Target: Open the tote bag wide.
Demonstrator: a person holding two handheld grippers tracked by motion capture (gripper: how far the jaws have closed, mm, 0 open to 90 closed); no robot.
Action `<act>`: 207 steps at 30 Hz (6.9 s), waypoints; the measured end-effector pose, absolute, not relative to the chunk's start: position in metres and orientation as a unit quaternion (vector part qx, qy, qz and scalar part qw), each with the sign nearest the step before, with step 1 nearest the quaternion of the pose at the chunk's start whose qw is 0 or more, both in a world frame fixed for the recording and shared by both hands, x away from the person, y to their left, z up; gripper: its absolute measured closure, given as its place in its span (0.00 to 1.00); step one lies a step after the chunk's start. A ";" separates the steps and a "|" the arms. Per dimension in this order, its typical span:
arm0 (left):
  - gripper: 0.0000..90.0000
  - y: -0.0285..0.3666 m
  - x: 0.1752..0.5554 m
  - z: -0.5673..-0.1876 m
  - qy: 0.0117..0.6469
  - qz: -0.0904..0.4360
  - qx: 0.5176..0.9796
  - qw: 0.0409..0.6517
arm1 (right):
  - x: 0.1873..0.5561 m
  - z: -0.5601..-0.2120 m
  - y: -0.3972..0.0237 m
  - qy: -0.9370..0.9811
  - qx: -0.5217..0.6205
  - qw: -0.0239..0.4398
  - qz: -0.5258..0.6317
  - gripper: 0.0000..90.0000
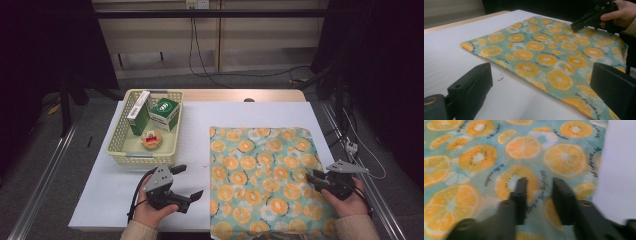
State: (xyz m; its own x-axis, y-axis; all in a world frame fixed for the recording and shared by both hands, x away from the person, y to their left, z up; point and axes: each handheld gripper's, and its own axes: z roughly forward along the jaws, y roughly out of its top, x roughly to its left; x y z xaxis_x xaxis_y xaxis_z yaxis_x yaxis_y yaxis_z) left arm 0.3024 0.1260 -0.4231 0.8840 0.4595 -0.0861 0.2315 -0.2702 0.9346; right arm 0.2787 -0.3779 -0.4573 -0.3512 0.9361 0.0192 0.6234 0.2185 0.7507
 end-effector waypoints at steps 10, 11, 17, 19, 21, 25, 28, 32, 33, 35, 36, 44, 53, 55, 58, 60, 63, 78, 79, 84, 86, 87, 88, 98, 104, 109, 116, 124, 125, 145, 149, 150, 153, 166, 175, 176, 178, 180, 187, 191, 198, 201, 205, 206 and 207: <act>0.04 0.130 0.300 -0.422 0.214 0.102 0.789 0.567 | 0.288 -0.450 -0.362 0.759 0.497 0.212 0.364 0.91; 0.04 0.130 0.300 -0.422 0.213 0.102 0.791 0.564 | 0.288 -0.450 -0.362 0.759 0.497 0.212 0.364 0.91; 0.04 0.129 0.299 -0.423 0.215 0.099 0.791 0.564 | 0.282 -0.444 -0.390 0.739 0.534 0.238 0.336 0.36; 0.04 0.129 0.299 -0.423 0.213 0.100 0.791 0.564 | 0.278 -0.453 -0.397 0.743 0.544 0.227 0.317 0.35; 0.04 0.128 0.300 -0.423 0.213 0.101 0.792 0.563 | 0.278 -0.455 -0.398 0.742 0.547 0.222 0.319 0.36; 0.04 0.127 0.300 -0.423 0.212 0.100 0.793 0.562 | 0.277 -0.454 -0.399 0.739 0.554 0.224 0.312 0.43; 0.04 0.127 0.300 -0.424 0.214 0.099 0.793 0.562 | 0.275 -0.453 -0.399 0.736 0.552 0.227 0.318 0.77; 0.04 0.127 0.300 -0.423 0.210 0.099 0.793 0.564 | 0.274 -0.455 -0.404 0.729 0.556 0.222 0.331 0.93; 0.04 0.127 0.300 -0.422 0.211 0.102 0.792 0.563 | 0.274 -0.455 -0.403 0.731 0.553 0.222 0.333 1.00; 0.04 0.127 0.300 -0.422 0.212 0.101 0.792 0.564 | 0.276 -0.455 -0.401 0.730 0.551 0.222 0.337 1.00; 0.04 0.127 0.300 -0.422 0.213 0.101 0.792 0.563 | 0.278 -0.455 -0.399 0.729 0.550 0.220 0.343 1.00; 0.04 0.128 0.300 -0.421 0.209 0.099 0.792 0.565 | 0.328 -0.436 -0.378 0.716 0.536 0.235 0.381 1.00; 0.04 0.134 0.302 -0.421 0.214 0.095 0.789 0.568 | 0.406 -0.435 -0.367 0.711 0.553 0.244 0.360 1.00; 0.04 0.136 0.303 -0.421 0.215 0.095 0.790 0.566 | 0.417 -0.436 -0.370 0.706 0.562 0.247 0.353 1.00; 0.04 0.138 0.304 -0.421 0.217 0.095 0.789 0.568 | 0.428 -0.440 -0.379 0.695 0.576 0.257 0.346 1.00; 0.04 0.139 0.305 -0.421 0.218 0.095 0.788 0.568 | 0.432 -0.442 -0.388 0.682 0.587 0.265 0.346 1.00; 0.04 0.139 0.305 -0.422 0.219 0.093 0.788 0.568 | 0.434 -0.446 -0.393 0.683 0.586 0.242 0.362 0.97; 0.04 0.138 0.301 -0.418 0.216 0.103 0.785 0.572 | 0.358 -0.396 -0.320 0.782 0.434 0.219 0.392 0.28; 0.04 0.139 0.301 -0.418 0.219 0.102 0.783 0.573 | 0.350 -0.396 -0.313 0.787 0.424 0.212 0.395 0.28; 0.04 0.141 0.300 -0.418 0.219 0.103 0.785 0.570 | 0.318 -0.408 -0.286 0.803 0.402 0.161 0.409 0.26; 0.04 0.141 0.299 -0.418 0.221 0.104 0.783 0.572 | 0.309 -0.411 -0.280 0.810 0.392 0.153 0.410 0.27; 0.04 0.140 0.299 -0.418 0.219 0.103 0.784 0.572 | 0.306 -0.413 -0.277 0.813 0.387 0.148 0.408 0.27; 0.04 0.140 0.299 -0.418 0.217 0.103 0.785 0.571 | 0.302 -0.414 -0.275 0.815 0.384 0.140 0.411 0.27; 0.04 0.137 0.298 -0.420 0.218 0.101 0.789 0.565 | 0.279 -0.422 -0.234 0.843 0.325 0.122 0.411 0.28; 0.04 0.138 0.299 -0.420 0.218 0.100 0.790 0.564 | 0.273 -0.433 -0.207 0.860 0.293 0.089 0.409 0.29; 0.04 0.138 0.299 -0.422 0.220 0.096 0.790 0.564 | 0.268 -0.436 -0.192 0.867 0.272 0.069 0.411 0.25; 0.04 0.140 0.301 -0.422 0.223 0.096 0.789 0.565 | 0.263 -0.448 -0.175 0.881 0.258 0.062 0.391 0.27; 0.04 0.141 0.300 -0.420 0.223 0.097 0.787 0.567 | 0.265 -0.452 -0.171 0.885 0.240 0.048 0.397 0.89; 0.04 0.142 0.300 -0.420 0.224 0.098 0.786 0.567 | 0.267 -0.453 -0.172 0.886 0.239 0.055 0.395 0.94; 0.04 0.151 0.302 -0.418 0.227 0.103 0.783 0.570 | 0.392 -0.447 -0.122 0.820 0.356 0.092 0.439 1.00; 0.04 0.154 0.301 -0.419 0.230 0.104 0.782 0.570 | 0.411 -0.452 -0.113 0.801 0.384 0.099 0.449 1.00; 0.04 0.154 0.301 -0.419 0.230 0.104 0.782 0.570 | 0.416 -0.453 -0.112 0.797 0.386 0.096 0.455 1.00; 0.04 0.153 0.301 -0.419 0.229 0.104 0.783 0.569 | 0.425 -0.453 -0.112 0.789 0.395 0.088 0.462 0.82; 0.04 0.151 0.299 -0.418 0.228 0.108 0.784 0.567 | 0.372 -0.411 -0.149 0.835 0.324 0.097 0.434 0.36; 0.04 0.147 0.298 -0.418 0.224 0.106 0.787 0.565 | 0.324 -0.417 -0.184 0.845 0.313 0.081 0.426 0.36; 0.04 0.147 0.298 -0.419 0.223 0.106 0.788 0.564 | 0.319 -0.418 -0.185 0.843 0.314 0.076 0.431 0.35; 0.04 0.147 0.298 -0.419 0.224 0.105 0.788 0.564 | 0.309 -0.419 -0.187 0.845 0.308 0.068 0.433 0.34; 0.04 0.148 0.298 -0.419 0.226 0.106 0.787 0.564 | 0.300 -0.420 -0.185 0.847 0.297 0.059 0.436 0.37; 0.04 0.152 0.301 -0.418 0.232 0.105 0.784 0.567 | 0.281 -0.442 -0.170 0.884 0.254 0.055 0.389 0.77; 0.04 0.155 0.302 -0.417 0.233 0.109 0.781 0.569 | 0.289 -0.449 -0.167 0.881 0.256 0.043 0.397 0.99; 0.04 0.163 0.303 -0.415 0.239 0.116 0.777 0.570 | 0.304 -0.450 -0.138 0.873 0.266 0.033 0.407 1.00; 0.04 0.167 0.302 -0.414 0.243 0.117 0.773 0.574 | 0.311 -0.451 -0.118 0.868 0.270 0.027 0.417 1.00; 0.04 0.171 0.301 -0.414 0.245 0.119 0.773 0.573 | 0.318 -0.454 -0.098 0.861 0.279 0.026 0.424 0.89; 0.04 0.172 0.301 -0.414 0.246 0.120 0.773 0.572 | 0.319 -0.454 -0.097 0.856 0.284 0.025 0.430 0.78; 0.04 0.173 0.301 -0.414 0.245 0.120 0.774 0.572 | 0.320 -0.453 -0.098 0.855 0.285 0.030 0.432 0.65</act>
State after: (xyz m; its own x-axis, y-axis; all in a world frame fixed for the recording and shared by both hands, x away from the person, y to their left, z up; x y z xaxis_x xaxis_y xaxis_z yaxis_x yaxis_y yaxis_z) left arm 0.3015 0.1727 -0.4145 0.8514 0.5161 -0.0939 0.2414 -0.2265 0.9436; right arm 0.3199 -0.0978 -0.4530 -0.8359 0.5131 0.1952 0.4613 0.4639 0.7563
